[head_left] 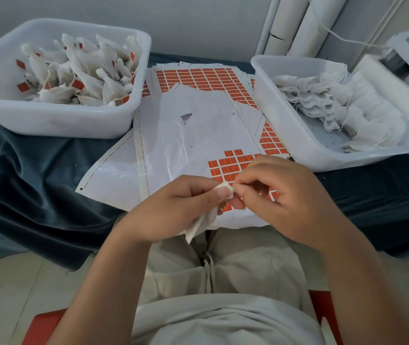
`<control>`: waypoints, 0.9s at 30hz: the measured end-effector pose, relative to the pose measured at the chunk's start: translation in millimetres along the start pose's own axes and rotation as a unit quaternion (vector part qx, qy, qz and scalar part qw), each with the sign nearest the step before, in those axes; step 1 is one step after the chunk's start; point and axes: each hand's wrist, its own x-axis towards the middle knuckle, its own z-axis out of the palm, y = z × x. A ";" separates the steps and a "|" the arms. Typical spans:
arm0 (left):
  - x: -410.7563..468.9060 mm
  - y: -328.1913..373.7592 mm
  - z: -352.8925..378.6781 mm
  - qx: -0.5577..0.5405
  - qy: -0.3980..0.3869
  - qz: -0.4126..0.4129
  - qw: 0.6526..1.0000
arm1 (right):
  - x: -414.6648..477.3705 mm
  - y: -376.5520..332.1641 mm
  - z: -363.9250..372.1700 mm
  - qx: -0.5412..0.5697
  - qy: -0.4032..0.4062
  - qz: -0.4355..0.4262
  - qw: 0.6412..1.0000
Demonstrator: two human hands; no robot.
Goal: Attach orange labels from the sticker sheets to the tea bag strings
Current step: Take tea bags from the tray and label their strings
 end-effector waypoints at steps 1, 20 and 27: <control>-0.1 0.6 0.6 -0.021 -0.008 0.000 1.000 | 0.6 -0.8 -0.2 0.051 -0.018 0.019 0.998; 0.5 9.2 9.8 -0.256 -0.005 0.017 0.966 | 1.9 -8.4 6.0 0.296 0.020 0.187 0.937; -1.9 13.8 5.4 -0.189 0.003 0.017 0.982 | -0.2 -20.4 6.4 0.079 0.065 0.082 0.991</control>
